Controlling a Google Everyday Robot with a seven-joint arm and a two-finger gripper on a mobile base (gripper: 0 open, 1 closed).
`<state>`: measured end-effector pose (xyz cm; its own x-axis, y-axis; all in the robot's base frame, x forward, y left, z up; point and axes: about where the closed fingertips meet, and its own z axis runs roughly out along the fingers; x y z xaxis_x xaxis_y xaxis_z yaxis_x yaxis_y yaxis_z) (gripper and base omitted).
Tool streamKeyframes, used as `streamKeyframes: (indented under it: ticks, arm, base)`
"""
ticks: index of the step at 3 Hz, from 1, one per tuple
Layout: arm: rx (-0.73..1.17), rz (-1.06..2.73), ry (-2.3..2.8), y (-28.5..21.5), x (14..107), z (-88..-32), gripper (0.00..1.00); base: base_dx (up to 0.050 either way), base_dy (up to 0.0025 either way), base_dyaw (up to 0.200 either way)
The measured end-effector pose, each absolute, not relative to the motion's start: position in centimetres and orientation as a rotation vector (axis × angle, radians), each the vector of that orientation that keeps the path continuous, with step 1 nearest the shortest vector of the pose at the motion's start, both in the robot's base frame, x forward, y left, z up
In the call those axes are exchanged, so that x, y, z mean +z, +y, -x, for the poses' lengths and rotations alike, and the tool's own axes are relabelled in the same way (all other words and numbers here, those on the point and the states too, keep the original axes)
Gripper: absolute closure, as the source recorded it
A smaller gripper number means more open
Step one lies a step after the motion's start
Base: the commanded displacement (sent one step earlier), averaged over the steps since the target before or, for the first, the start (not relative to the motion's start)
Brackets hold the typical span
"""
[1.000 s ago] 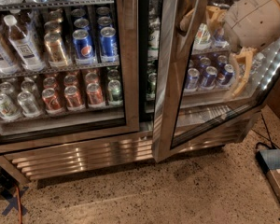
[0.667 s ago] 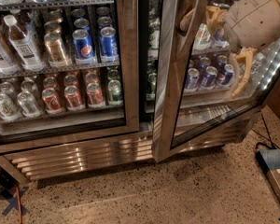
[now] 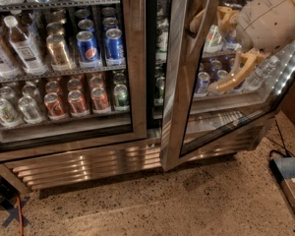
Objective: Open right fridge door
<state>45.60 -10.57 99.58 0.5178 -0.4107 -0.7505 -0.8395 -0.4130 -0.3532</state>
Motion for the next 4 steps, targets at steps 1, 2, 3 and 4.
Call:
streamKeyframes:
  ticks: [1, 2, 3, 4]
  arm:
    - [0.744, 2.024, 1.017, -10.57, 99.58, -45.60, 0.38]
    - [0.744, 2.024, 1.017, -10.57, 99.58, -45.60, 0.38]
    - [0.744, 2.024, 1.017, -10.57, 99.58, -45.60, 0.38]
    - [0.744, 2.024, 1.017, -10.57, 99.58, -45.60, 0.38]
  base:
    - [0.000, 0.00000, 0.000]
    - [0.000, 0.00000, 0.000]
    - [0.000, 0.00000, 0.000]
    - [0.000, 0.00000, 0.000]
